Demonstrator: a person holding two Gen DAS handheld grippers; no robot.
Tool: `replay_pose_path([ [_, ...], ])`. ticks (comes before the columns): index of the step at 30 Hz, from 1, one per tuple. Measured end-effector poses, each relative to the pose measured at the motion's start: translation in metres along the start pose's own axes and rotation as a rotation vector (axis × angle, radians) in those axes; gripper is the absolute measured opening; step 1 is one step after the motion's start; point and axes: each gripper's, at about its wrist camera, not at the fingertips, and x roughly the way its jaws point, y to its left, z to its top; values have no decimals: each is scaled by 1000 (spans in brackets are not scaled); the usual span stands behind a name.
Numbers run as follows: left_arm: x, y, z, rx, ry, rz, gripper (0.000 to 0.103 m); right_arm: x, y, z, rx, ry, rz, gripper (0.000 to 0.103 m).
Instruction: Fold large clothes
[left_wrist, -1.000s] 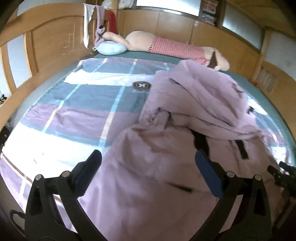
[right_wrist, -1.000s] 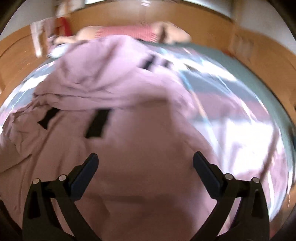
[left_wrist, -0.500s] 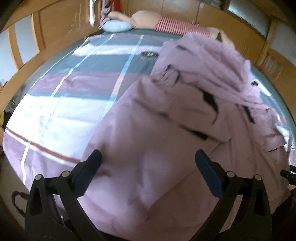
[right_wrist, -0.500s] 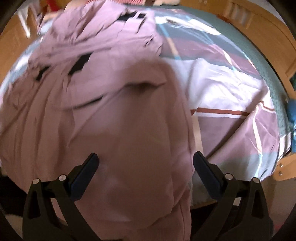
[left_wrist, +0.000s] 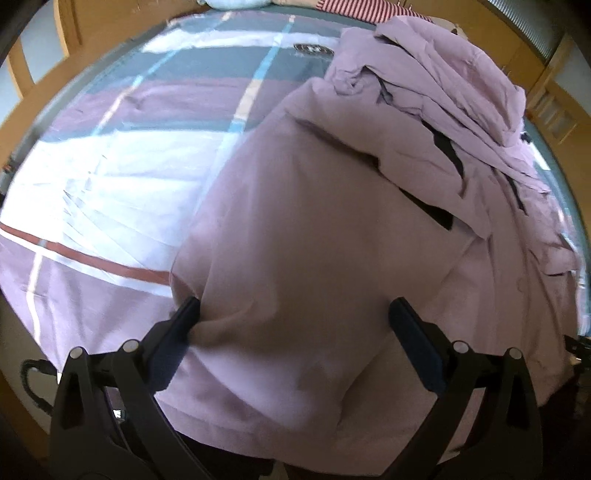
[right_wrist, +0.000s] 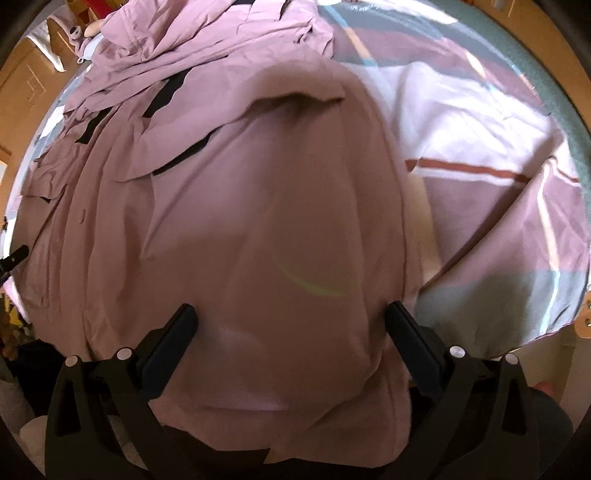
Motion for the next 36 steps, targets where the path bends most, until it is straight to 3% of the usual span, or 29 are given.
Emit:
replay_pose_path([
  [4,6,16,-1,-63,41,-70,101,4,-6,-2,30,15,45,102],
  [13,4,4,-5,-3,24,-33,101,-1,5,-8,-40,44,75,101],
  [15,2,0,-7,12,16,-26,95,-2,8,-9,-55,43,64,97],
  [21,-4,4,-8,-3,7,-78,69,-12,11,-8,-86,23,97,48],
  [23,-10,8,-8,-25,-1,-140,49,-20,10,-6,-79,10,133,28],
  [24,-12,12,-8,-38,-4,-174,44,-27,5,-3,-47,1,191,24],
  [26,-19,26,-4,-107,1,-320,35,-40,-5,1,1,-20,297,17],
  [28,-22,35,1,-162,9,-446,32,-61,-15,9,39,-83,458,15],
  [33,-46,34,32,-191,-37,-713,31,-109,-25,51,74,-279,724,13],
  [36,-61,32,81,-230,-100,-886,31,-131,-34,101,124,-398,845,12],
])
